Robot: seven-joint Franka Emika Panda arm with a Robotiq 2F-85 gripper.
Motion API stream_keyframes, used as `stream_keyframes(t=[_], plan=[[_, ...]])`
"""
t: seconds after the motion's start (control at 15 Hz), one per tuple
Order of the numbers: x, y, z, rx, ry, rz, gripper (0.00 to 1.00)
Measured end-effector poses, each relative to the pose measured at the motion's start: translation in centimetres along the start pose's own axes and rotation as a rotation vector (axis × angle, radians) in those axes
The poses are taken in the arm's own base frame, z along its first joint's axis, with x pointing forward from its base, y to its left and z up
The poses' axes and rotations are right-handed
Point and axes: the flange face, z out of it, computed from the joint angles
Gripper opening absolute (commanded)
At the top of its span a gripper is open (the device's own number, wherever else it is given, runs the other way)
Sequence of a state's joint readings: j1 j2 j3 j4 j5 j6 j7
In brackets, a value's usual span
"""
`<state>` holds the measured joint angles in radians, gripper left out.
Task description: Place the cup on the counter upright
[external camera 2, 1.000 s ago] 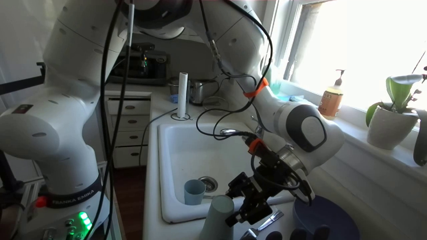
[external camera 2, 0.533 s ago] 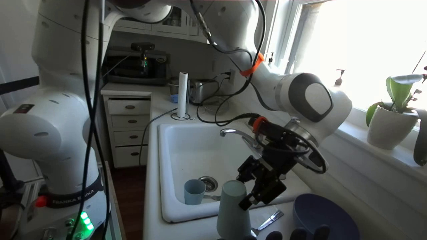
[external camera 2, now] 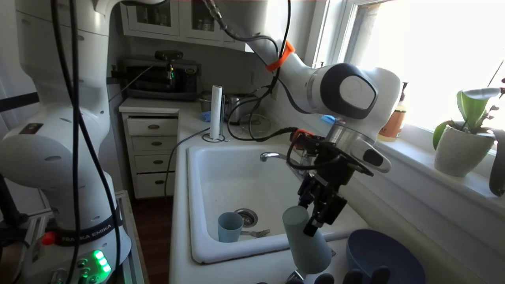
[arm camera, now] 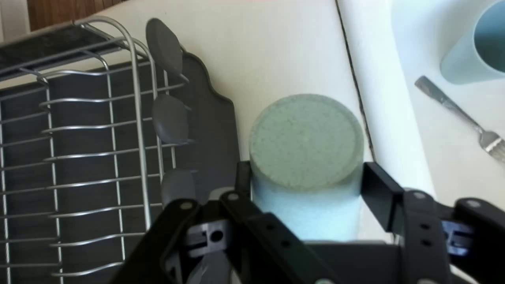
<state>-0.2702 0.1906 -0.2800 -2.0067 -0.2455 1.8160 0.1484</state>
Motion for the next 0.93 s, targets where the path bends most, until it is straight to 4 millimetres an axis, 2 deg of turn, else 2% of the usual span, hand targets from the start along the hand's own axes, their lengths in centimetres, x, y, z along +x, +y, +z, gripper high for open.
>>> stream_keyframes(t=[0.4, 0.8, 0.87, 0.93], plan=[[0.9, -1.7, 2.5, 0.036, 0.181, 0.100, 0.45], [0.6, -3.2, 4.3, 0.003, 0.269, 0.149, 0.46], [0.5, -3.4, 4.6, -0.007, 0.274, 0.154, 0.72], [0.4, -3.5, 4.8, -0.017, 0.278, 0.158, 0.94]])
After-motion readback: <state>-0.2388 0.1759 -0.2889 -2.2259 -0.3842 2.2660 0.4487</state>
